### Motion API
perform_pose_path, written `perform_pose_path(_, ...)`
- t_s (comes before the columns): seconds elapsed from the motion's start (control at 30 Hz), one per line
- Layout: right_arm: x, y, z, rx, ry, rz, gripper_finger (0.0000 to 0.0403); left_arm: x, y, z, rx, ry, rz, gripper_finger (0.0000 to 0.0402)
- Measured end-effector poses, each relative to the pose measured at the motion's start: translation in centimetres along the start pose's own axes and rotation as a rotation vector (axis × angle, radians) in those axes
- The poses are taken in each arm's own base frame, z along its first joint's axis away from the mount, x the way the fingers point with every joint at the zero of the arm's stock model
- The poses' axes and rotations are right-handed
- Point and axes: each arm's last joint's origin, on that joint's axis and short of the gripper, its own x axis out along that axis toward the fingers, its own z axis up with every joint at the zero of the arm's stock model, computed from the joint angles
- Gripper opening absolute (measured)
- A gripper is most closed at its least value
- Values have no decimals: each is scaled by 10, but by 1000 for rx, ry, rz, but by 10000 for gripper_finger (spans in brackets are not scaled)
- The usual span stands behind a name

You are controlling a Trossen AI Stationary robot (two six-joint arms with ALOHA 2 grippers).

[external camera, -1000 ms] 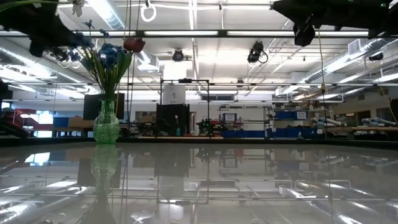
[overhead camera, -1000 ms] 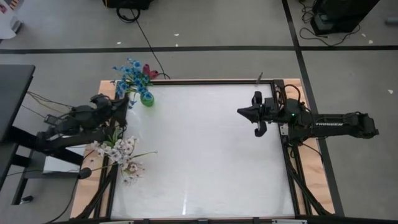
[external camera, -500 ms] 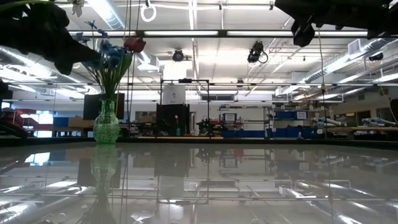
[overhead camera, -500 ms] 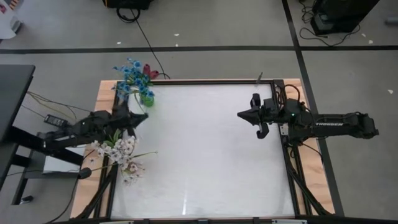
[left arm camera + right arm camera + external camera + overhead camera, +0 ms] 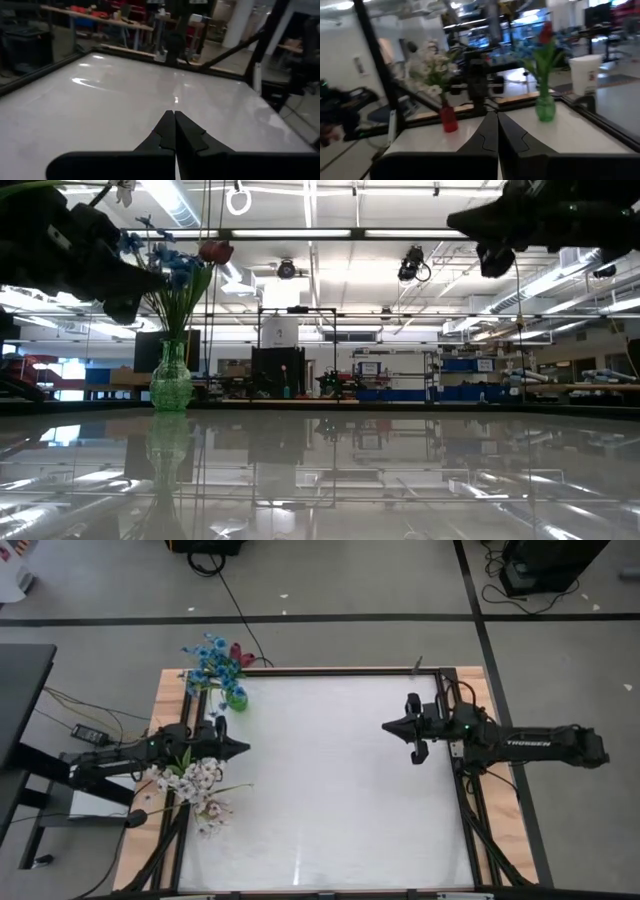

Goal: Sort flowers into vase by color
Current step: Return to Home Position

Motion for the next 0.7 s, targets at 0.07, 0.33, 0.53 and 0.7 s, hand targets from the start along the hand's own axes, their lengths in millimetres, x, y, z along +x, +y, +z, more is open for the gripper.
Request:
perform_pose_path(0.07,-3,-2,-7,22,-17,-26,2,1,0,0,-15,-9,-23,0)
perform_pose_path(0.33,-16,-5,-35,93,18,0,2,1,-1,1,-16,-22,-41,0)
perform_pose_path(0.53,-33,-6,-35,71,34,-39,2,-1,-3,8,-27,-43,-55,0)
perform_pose_path(0.7,-47,-6,-36,83,54,-60,1,-1,-3,6,-28,-23,-60,0)
